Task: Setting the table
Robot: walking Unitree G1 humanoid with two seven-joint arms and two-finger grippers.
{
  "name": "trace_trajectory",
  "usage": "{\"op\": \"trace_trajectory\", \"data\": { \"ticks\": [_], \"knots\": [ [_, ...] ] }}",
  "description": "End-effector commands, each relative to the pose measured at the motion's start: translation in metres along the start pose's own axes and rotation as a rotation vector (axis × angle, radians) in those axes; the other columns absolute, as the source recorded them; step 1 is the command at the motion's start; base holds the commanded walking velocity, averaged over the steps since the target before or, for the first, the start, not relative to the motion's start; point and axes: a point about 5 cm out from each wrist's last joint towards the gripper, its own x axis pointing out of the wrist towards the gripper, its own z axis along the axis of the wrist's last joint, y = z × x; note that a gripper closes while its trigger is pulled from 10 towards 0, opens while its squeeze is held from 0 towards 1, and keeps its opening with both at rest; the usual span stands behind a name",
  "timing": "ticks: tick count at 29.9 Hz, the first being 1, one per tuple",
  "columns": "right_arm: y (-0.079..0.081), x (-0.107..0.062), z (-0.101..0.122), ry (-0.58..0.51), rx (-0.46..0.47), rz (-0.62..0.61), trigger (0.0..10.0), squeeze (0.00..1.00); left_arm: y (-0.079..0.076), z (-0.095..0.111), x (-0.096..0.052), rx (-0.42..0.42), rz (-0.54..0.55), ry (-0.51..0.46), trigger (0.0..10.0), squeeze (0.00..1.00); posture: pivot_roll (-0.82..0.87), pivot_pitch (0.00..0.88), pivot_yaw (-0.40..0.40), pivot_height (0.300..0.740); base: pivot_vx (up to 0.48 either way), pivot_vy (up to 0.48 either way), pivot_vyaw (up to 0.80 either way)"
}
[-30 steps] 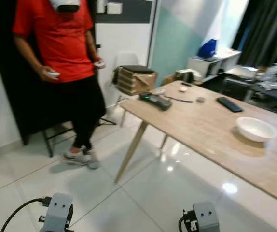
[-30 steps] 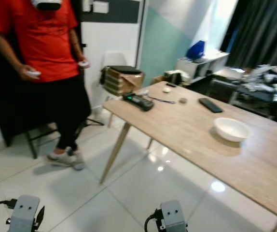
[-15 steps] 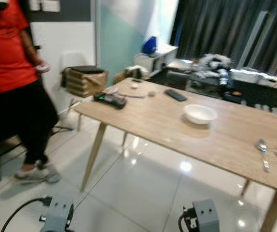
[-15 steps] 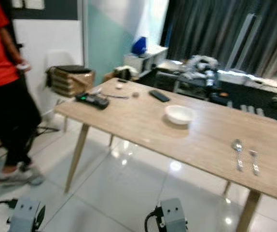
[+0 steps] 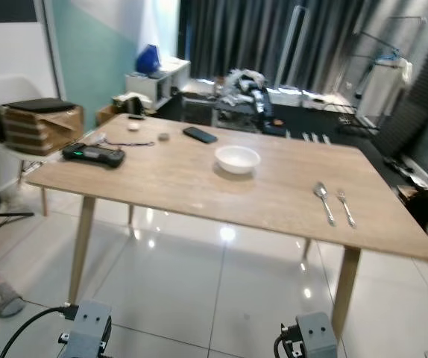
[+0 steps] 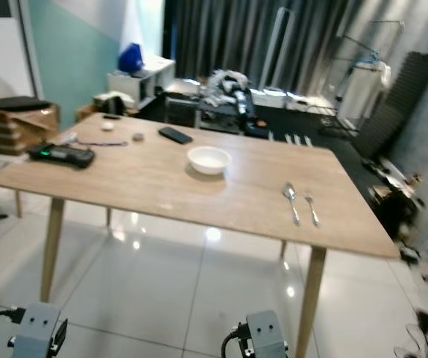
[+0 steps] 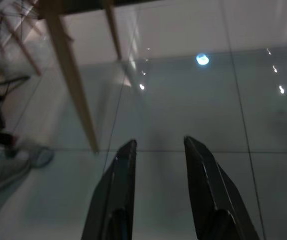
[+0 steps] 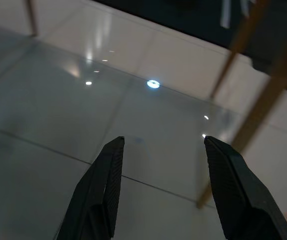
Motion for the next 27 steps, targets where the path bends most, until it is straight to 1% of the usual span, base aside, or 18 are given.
{"op": "trace_trajectory", "data": {
  "ticks": [1,3,6,8,9,10,12,14,16,17,19,21,27],
  "knots": [
    [-0.009,0.002,0.007,-0.026,0.005,-0.030,10.0,0.00,-0.003,0.007,0.001,-0.021,-0.011,-0.026,10.0,0.00,-0.01,0.050,0.023,0.740,0.000,0.000,-0.78],
    [-0.012,0.006,0.017,-0.061,0.012,-0.038,10.0,0.00,0.001,0.017,0.003,-0.049,0.001,-0.054,10.0,0.00,-0.01,0.050,0.024,0.740,0.000,0.000,-0.78],
    [-0.018,0.016,0.044,-0.151,0.041,-0.067,10.0,0.00,0.010,0.046,0.009,-0.086,0.031,-0.145,10.0,0.00,-0.01,0.050,0.023,0.740,0.000,0.000,-0.78],
    [-0.025,0.027,0.086,-0.283,0.100,-0.101,10.0,0.00,0.020,0.085,0.016,-0.130,0.058,-0.263,10.0,0.00,0.00,0.050,0.025,0.740,0.000,0.000,-0.78],
    [-0.026,0.028,0.090,-0.296,0.106,-0.103,10.0,0.00,0.021,0.088,0.016,-0.131,0.059,-0.274,10.0,0.00,0.00,0.050,0.025,0.740,0.000,0.000,-0.78],
    [-0.026,0.030,0.101,-0.327,0.129,-0.109,10.0,0.00,0.023,0.097,0.017,-0.140,0.064,-0.300,10.0,0.00,0.00,0.048,0.026,0.740,0.000,0.000,-0.78],
    [-0.026,0.032,0.113,-0.362,0.157,-0.115,10.0,0.00,0.025,0.107,0.018,-0.146,0.069,-0.331,10.0,0.00,0.01,0.047,0.027,0.740,0.000,0.000,-0.78],
    [-0.023,0.033,0.140,-0.448,0.229,-0.098,10.0,0.00,0.029,0.126,0.020,-0.163,0.078,-0.390,10.0,0.00,0.01,0.045,0.027,0.740,0.000,0.000,-0.31],
    [-0.019,0.032,0.158,-0.503,0.279,-0.074,10.0,0.00,0.031,0.140,0.020,-0.168,0.092,-0.432,10.0,0.00,0.01,0.043,0.027,0.740,0.000,0.000,0.00],
    [-0.018,0.032,0.160,-0.508,0.286,-0.069,10.0,0.00,0.032,0.142,0.020,-0.169,0.095,-0.436,10.0,0.00,0.01,0.043,0.027,0.740,0.000,0.000,0.00],
    [-0.011,0.029,0.169,-0.527,0.295,-0.038,10.0,0.00,0.033,0.148,0.022,-0.126,0.122,-0.451,10.0,0.00,0.02,0.040,0.028,0.740,0.424,0.000,0.00],
    [-0.004,0.026,0.172,-0.522,0.309,-0.012,10.0,0.00,0.032,0.153,0.021,-0.106,0.129,-0.451,10.0,0.00,0.02,0.038,0.029,0.740,0.452,0.000,0.00],
    [0.004,0.024,0.169,-0.490,0.328,0.018,10.0,0.00,0.029,0.154,0.019,-0.119,0.116,-0.435,10.0,0.00,0.02,0.037,0.032,0.740,0.480,0.000,0.00]
  ]
}}
